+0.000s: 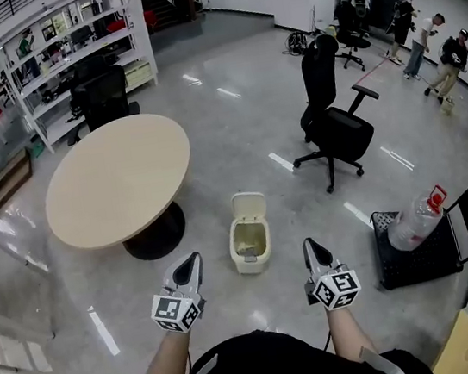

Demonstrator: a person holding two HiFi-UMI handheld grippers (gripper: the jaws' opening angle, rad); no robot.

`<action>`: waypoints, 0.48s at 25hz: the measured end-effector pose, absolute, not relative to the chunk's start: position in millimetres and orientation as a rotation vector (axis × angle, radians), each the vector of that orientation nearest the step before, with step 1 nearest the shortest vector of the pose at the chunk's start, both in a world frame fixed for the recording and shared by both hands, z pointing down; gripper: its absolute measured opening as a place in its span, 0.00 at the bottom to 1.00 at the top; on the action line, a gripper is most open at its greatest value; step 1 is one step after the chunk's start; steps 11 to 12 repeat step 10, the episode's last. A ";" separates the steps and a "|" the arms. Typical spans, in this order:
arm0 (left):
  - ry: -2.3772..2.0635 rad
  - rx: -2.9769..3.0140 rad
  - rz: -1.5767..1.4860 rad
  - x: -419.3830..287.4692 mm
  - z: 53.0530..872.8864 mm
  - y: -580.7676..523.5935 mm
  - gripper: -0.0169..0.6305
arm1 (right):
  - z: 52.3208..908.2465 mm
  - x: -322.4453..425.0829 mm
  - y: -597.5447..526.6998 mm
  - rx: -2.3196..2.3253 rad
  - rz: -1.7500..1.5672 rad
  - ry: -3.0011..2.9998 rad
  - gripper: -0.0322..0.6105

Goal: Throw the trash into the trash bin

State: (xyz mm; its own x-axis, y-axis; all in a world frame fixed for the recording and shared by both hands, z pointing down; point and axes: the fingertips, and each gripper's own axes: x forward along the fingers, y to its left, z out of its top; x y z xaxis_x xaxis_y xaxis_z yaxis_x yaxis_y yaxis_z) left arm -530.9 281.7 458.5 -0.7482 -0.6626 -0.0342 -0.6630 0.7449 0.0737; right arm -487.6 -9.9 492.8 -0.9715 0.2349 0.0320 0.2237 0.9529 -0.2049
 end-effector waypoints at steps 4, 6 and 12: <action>2.936 -1.126 0.117 -528.0 460.7 277.9 0.03 | 495.2 -490.3 -5.0 -0.386 0.268 -3.026 0.05; 2.963 -1.082 0.135 -530.4 461.4 284.2 0.03 | 493.8 -491.3 -2.4 -0.398 0.254 -3.020 0.05; 2.993 -1.047 0.160 -529.5 462.8 294.8 0.03 | 491.4 -490.9 1.2 -0.404 0.261 -3.015 0.05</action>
